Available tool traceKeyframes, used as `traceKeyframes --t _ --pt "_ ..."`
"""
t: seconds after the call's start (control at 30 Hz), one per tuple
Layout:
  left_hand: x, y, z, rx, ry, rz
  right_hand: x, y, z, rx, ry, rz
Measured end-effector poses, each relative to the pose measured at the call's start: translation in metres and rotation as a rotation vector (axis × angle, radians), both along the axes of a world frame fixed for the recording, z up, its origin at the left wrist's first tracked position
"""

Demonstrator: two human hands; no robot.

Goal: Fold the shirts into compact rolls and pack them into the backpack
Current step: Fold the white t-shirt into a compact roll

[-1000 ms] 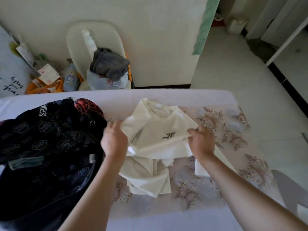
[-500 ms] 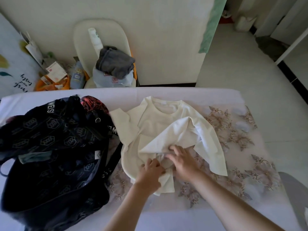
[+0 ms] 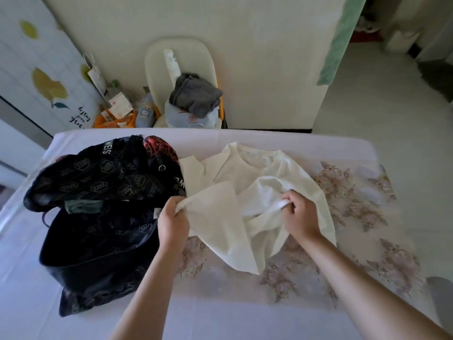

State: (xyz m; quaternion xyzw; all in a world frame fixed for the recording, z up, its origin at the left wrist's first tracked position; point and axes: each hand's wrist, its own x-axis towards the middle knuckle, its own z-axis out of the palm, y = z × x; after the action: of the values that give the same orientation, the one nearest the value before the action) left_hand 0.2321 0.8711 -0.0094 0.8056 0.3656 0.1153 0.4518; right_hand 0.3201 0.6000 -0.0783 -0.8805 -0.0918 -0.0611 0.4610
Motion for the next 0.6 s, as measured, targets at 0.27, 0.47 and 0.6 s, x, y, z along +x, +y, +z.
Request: traceKeyframes --t 0.27,0.47,0.6 --pt "-0.023 -0.035 -0.05 0.605 0.544 -0.428 -0.015 -0.048 0.009 -0.927 0.763 0.549" --pt "-0.037 -0.07 -0.096 0.635 0.676 -1.164 -0.088 -0.039 -0.026 -0.87 0.415 0.602" --pt "-0.052 -0.057 -0.093 0.718 0.452 -1.068 -0.118 -0.035 -0.044 -0.866 0.362 0.451"
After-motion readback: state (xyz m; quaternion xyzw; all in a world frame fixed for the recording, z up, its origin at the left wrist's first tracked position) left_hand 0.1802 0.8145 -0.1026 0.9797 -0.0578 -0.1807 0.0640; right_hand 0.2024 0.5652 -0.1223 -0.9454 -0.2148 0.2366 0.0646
